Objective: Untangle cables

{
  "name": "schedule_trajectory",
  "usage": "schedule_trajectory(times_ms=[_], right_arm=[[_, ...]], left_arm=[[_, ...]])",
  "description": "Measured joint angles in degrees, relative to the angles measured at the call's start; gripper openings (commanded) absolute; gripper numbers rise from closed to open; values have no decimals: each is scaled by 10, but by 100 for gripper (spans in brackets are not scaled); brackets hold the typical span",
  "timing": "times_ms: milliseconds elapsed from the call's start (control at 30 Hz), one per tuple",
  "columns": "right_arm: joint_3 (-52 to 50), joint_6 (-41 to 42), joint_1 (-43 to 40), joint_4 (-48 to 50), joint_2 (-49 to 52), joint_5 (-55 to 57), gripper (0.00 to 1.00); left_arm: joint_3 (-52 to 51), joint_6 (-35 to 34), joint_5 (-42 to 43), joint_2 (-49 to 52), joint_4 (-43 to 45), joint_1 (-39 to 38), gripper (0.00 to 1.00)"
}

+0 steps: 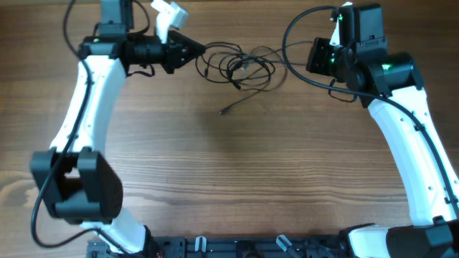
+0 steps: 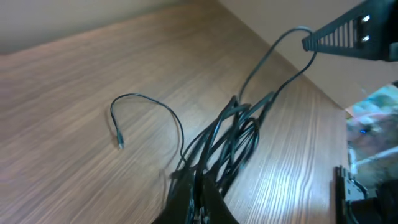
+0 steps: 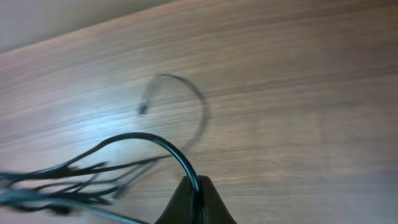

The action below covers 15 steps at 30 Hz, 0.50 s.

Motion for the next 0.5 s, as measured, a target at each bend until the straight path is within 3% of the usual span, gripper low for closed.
schedule_trajectory(times_ms=[500], right_arm=[[-1, -2, -125, -29, 2, 37, 4]], left_arm=[[0, 0, -17, -14, -49, 105, 4]])
